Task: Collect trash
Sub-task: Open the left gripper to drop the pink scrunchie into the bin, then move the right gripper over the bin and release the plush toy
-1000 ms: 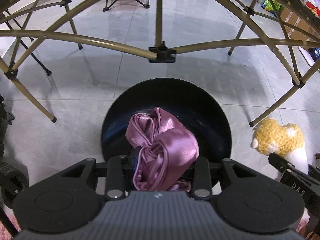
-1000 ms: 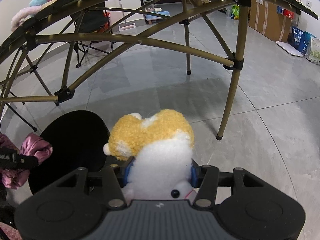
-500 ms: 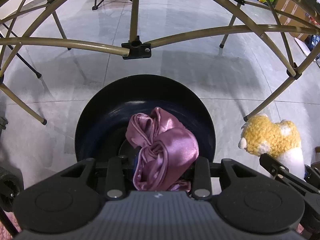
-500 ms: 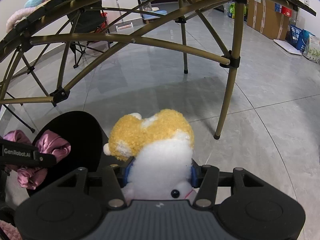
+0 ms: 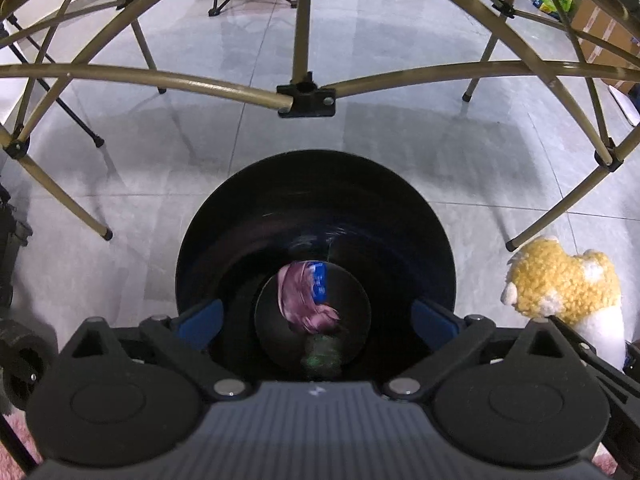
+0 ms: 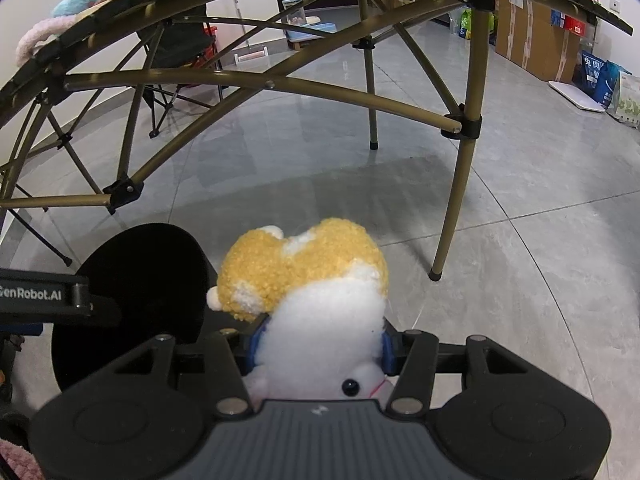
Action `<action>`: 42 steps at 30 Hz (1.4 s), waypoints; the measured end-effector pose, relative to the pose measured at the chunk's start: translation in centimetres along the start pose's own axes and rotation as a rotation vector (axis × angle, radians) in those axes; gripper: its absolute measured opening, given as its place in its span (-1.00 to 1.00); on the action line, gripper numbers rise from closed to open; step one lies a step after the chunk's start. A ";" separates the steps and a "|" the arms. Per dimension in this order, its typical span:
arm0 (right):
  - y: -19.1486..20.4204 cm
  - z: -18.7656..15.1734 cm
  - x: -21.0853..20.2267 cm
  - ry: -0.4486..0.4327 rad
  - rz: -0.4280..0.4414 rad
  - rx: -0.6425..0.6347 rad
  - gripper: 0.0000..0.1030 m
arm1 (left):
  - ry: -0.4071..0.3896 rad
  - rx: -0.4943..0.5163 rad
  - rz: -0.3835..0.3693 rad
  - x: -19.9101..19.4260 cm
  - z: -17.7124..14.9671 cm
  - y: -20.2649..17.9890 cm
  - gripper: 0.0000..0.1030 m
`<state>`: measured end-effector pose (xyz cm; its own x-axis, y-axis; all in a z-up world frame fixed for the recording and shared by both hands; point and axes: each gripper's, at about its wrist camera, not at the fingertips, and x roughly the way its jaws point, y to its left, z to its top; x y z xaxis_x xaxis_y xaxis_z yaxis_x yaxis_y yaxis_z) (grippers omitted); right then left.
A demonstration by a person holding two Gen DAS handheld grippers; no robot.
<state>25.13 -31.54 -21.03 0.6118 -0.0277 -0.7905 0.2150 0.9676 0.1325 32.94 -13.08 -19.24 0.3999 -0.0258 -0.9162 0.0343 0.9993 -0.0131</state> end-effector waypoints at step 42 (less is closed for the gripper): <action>9.8 0.5 -1.5 -0.004 0.159 -0.167 0.00 | -0.177 -0.078 0.111 -4.3 -2.4 11.6 1.00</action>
<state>26.74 -22.11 -18.21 0.6313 0.1278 -0.7650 -0.0130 0.9879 0.1544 29.44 -1.30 -16.44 0.5521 0.0876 -0.8292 -0.0871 0.9951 0.0471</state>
